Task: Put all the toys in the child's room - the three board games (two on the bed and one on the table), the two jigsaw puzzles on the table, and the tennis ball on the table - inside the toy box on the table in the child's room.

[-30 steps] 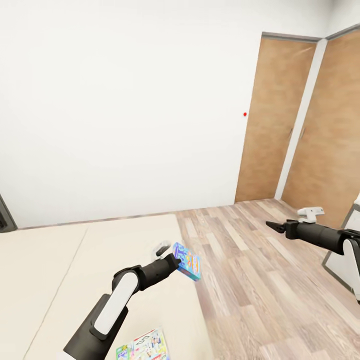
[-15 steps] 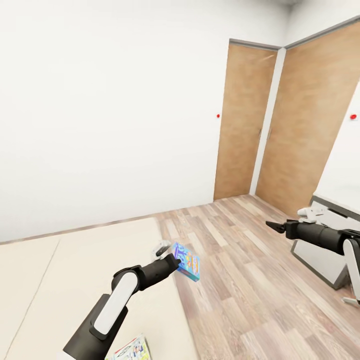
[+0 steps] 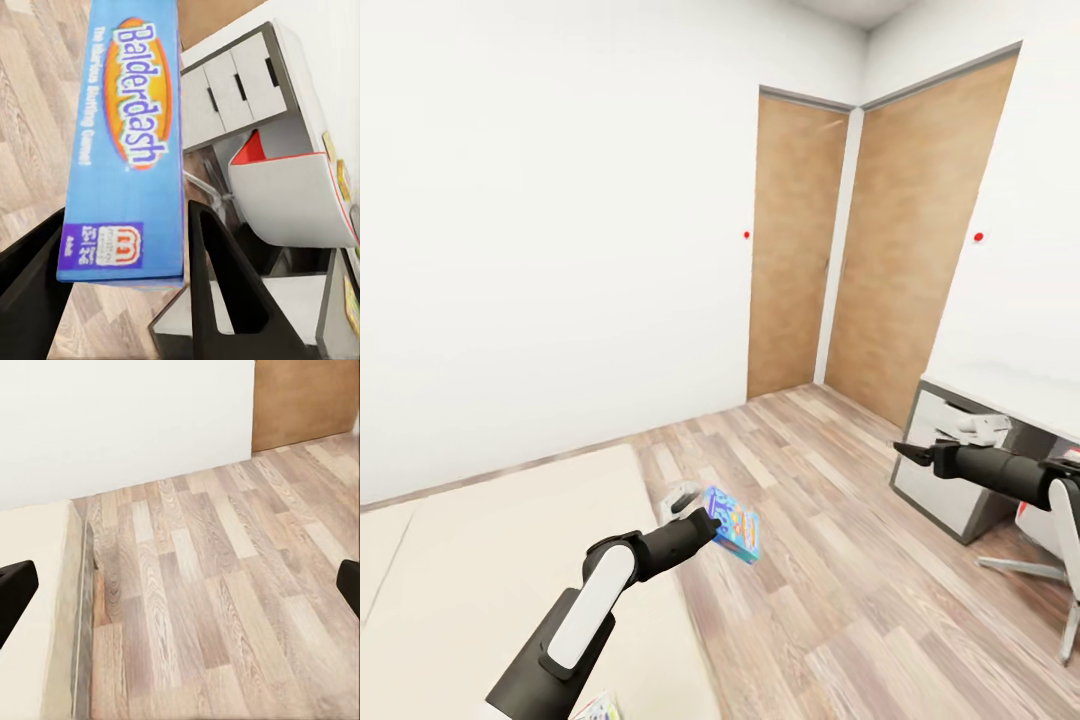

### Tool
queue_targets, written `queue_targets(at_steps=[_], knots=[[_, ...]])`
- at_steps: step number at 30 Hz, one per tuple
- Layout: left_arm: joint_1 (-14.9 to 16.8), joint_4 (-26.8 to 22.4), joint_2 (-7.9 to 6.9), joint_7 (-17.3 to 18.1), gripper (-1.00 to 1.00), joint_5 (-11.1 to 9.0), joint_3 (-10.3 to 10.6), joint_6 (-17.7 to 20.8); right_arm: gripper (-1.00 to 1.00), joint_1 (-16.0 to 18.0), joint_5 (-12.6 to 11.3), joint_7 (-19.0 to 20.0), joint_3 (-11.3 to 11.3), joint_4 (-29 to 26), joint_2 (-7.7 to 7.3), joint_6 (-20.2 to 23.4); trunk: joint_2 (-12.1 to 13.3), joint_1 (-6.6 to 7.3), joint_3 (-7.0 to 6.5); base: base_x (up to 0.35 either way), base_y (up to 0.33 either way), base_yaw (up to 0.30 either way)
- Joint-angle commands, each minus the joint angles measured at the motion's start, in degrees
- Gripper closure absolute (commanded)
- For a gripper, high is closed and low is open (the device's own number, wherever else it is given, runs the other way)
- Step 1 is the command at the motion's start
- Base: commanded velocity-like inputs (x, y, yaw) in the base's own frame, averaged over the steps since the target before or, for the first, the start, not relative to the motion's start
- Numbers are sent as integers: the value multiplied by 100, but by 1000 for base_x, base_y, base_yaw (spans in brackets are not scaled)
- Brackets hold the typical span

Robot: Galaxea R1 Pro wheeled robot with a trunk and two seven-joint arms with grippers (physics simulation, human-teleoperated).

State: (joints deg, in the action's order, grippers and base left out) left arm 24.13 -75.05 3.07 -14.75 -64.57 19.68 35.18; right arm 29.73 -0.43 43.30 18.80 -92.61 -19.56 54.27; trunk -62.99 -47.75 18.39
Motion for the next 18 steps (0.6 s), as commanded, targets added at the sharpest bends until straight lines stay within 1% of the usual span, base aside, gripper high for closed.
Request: queue_targets(at_steps=[1, 15, 18], knots=[[4, -9, 0, -56, 100, -70, 1, 9, -100, 6, -1, 21, 7, -2, -1, 39, 37, 22, -11, 0, 0, -294], [-27, -11, -5, -52, 100, -83, 2, -5, -100, 7, -1, 21, -7, -2, 4, 39, 598, 330, -262, 0, 0, -294], [-57, -12, -5, -38, 100, -81, 6, -17, -100, 7, -1, 21, -8, -2, 5, 39, 598, 330, -262, 0, 0, -294]])
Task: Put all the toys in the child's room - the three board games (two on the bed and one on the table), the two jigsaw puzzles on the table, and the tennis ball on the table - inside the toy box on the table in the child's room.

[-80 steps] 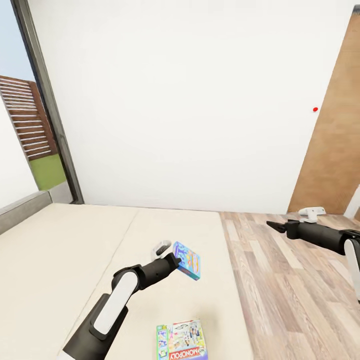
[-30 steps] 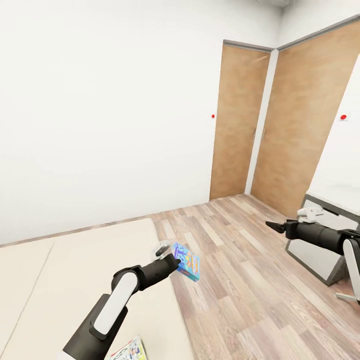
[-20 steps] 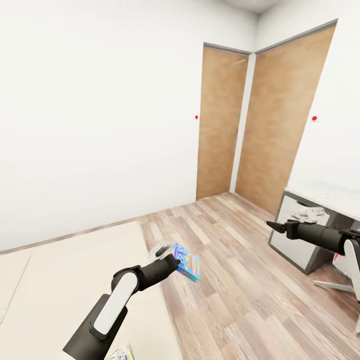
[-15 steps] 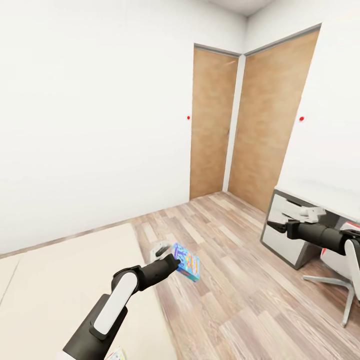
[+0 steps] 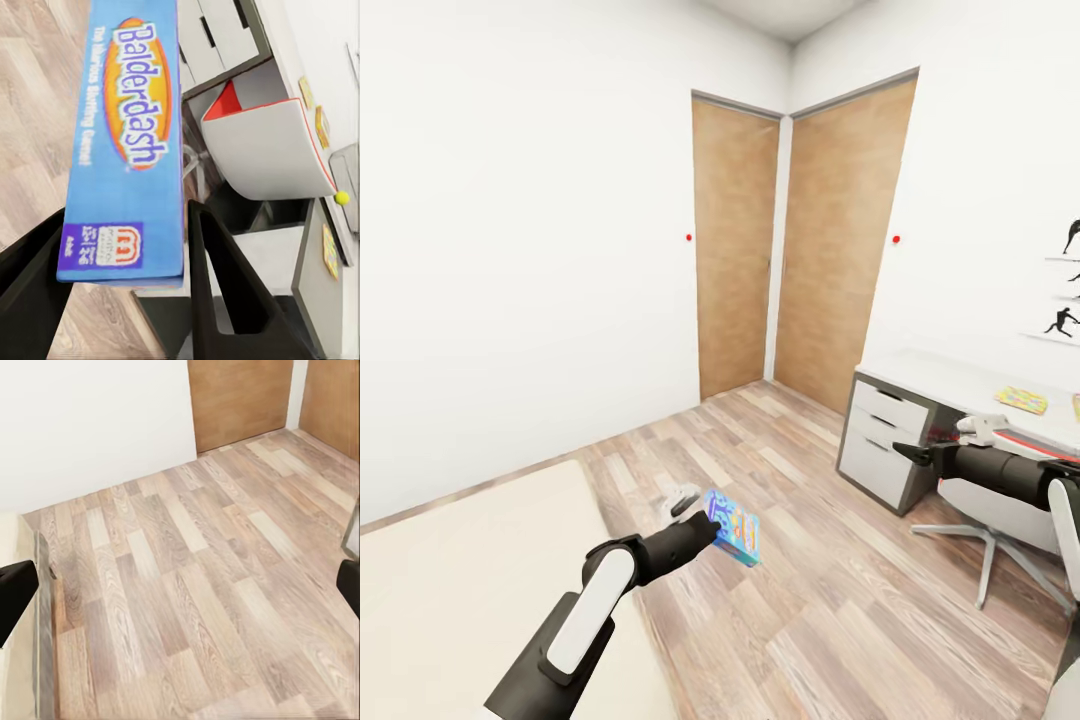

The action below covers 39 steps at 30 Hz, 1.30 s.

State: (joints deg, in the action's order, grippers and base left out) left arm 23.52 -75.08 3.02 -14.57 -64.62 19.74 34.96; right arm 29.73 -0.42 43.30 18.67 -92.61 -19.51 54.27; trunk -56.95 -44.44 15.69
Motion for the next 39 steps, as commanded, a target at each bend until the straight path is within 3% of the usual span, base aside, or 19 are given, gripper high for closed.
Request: queue_targets(at_steps=[1, 11, 21, 39], knots=[[-6, -8, 1, -58, 100, -60, 2, -2, -100, 7, -2, 21, 6, -2, 0, 39, -6, -1, 8, 0, 0, -294], [-45, -6, 0, -66, 100, -5, 18, -28, -100, 7, -2, 21, 5, -2, 0, 39, -6, -1, 8, 0, -37, -288], [-91, -6, -3, -55, 100, -21, -4, -33, -100, 7, -2, 21, 14, -2, 0, 39, -6, -1, 8, 0, -29, -126], [-93, -6, 0, -44, 100, -46, -8, -25, -100, 7, -2, 21, 14, -2, 0, 39, -6, -1, 8, 0, -2, -284]])
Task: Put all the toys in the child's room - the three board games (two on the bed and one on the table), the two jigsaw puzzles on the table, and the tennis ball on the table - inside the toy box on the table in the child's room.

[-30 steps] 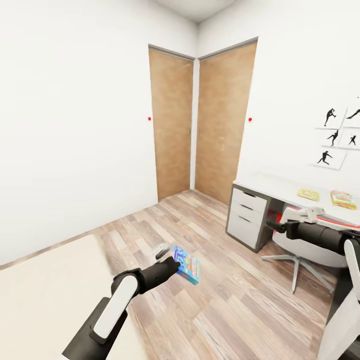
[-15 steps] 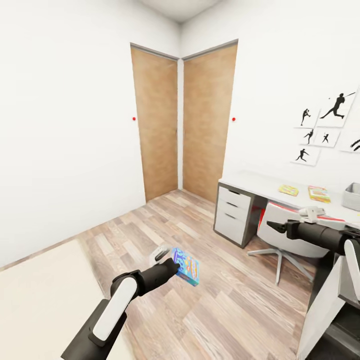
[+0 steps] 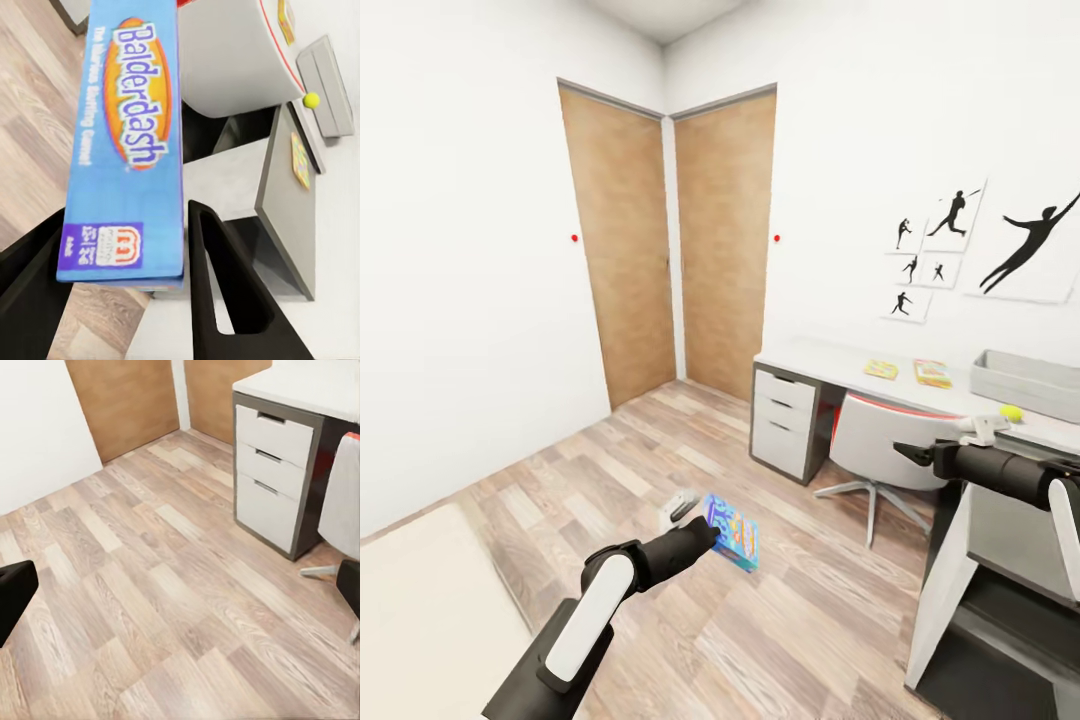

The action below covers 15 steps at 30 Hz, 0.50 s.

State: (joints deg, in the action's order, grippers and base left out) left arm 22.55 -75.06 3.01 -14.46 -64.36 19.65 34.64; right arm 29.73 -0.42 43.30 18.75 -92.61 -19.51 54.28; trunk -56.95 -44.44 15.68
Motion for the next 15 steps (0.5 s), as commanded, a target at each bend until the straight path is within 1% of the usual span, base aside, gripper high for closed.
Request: queue_targets(at_steps=[1, 7, 15], knots=[[4, -9, 3, -56, 100, -68, -2, 11, -100, 7, -2, 21, 6, -2, 0, 39, -6, -1, 8, 0, -98, -295], [-9, -9, -2, -57, 100, -74, -5, 2, -100, 7, -2, 21, 2, -2, 0, 39, -6, -1, 8, 0, -152, -295], [-13, -9, -3, -49, 100, -84, -5, 7, -100, 7, -2, 21, 2, -2, 0, 39, -6, -1, 8, 0, -25, -295]])
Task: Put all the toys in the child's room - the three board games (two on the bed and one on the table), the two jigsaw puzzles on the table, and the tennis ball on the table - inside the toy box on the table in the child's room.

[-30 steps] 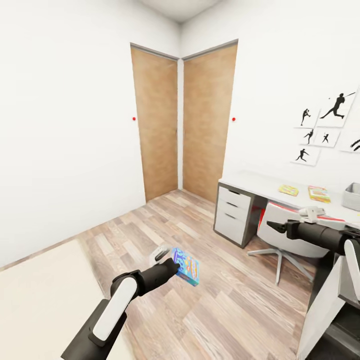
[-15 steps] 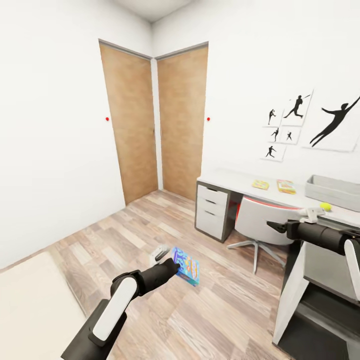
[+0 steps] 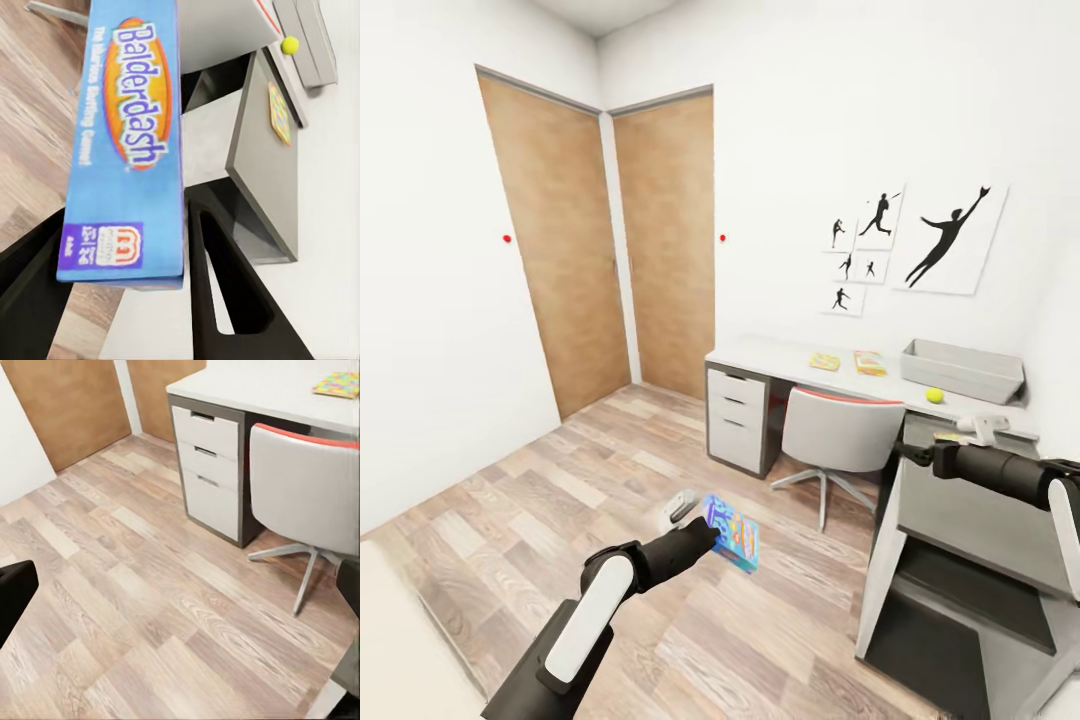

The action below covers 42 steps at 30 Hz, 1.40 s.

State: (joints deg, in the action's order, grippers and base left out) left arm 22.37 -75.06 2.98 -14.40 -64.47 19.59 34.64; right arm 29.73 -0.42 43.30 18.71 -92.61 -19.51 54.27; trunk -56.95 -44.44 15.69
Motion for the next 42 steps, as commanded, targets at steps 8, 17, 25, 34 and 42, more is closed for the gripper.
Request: queue_targets(at_steps=[8, 17, 25, 34, 42], knots=[[4, -9, 0, -59, 100, -78, 1, 5, -100, 7, -2, 21, 7, -2, 0, 39, -6, -1, 8, 0, -2, -295], [4, -14, 3, -61, 100, -81, 1, 1, -100, 8, 13, -23, -43, 1, 7, 29, -6, -1, 8, 0, 0, -295], [4, -18, -1, -57, 100, -76, 1, 7, -100, 23, 49, -47, -63, 4, 13, 13, -6, -1, 8, 0, 0, -295], [4, -22, 3, -54, 100, -83, 1, -1, -100, 24, 215, -673, -749, 25, 301, -7, -6, -1, 8, 0, 0, -295], [4, -18, -73, -119, 100, -41, -19, 4, -100, 24, 375, -1884, -2147, 106, 890, -2, -6, -1, 8, 0, 0, -295]])
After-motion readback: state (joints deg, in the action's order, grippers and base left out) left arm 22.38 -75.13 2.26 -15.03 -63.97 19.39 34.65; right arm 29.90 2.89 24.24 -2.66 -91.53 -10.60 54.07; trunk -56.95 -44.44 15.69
